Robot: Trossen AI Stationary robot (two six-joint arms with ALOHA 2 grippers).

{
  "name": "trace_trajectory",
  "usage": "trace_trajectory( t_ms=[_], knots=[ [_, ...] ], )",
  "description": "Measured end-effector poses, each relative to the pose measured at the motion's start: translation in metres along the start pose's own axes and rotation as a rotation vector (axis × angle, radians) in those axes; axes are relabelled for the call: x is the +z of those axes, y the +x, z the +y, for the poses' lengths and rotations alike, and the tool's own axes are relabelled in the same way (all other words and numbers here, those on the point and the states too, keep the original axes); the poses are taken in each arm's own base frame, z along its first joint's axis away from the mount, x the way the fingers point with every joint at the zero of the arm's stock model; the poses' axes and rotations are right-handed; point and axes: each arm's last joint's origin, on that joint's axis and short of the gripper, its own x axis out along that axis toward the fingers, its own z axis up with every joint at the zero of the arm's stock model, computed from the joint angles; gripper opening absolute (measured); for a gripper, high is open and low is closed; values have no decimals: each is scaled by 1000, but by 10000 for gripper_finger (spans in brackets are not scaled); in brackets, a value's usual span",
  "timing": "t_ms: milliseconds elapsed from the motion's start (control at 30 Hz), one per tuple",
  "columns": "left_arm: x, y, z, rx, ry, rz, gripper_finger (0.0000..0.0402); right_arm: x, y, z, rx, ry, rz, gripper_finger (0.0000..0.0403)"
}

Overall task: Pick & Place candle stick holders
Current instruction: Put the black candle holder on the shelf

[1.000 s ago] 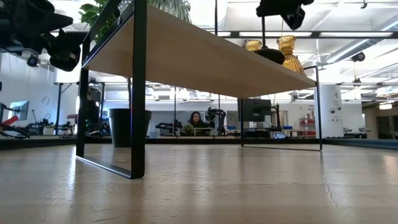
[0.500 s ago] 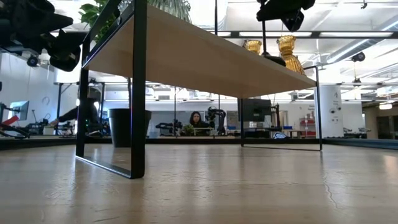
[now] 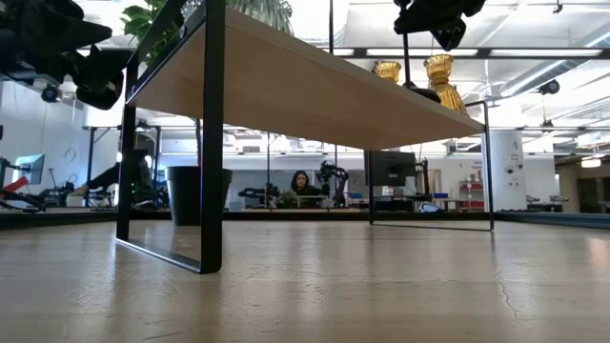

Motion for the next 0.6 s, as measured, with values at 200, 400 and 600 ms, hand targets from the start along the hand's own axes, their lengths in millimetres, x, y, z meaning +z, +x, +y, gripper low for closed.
trace_trajectory(
  t_ms=[200,400,600],
  knots=[
    [0,0,0,0,0,0,193,-1,0,0,0,-15,0,8],
    [0,0,0,0,0,0,193,-1,1,0,5,-12,0,8],
    [0,0,0,0,0,0,193,-1,1,0,9,-11,1,13]
  ],
)
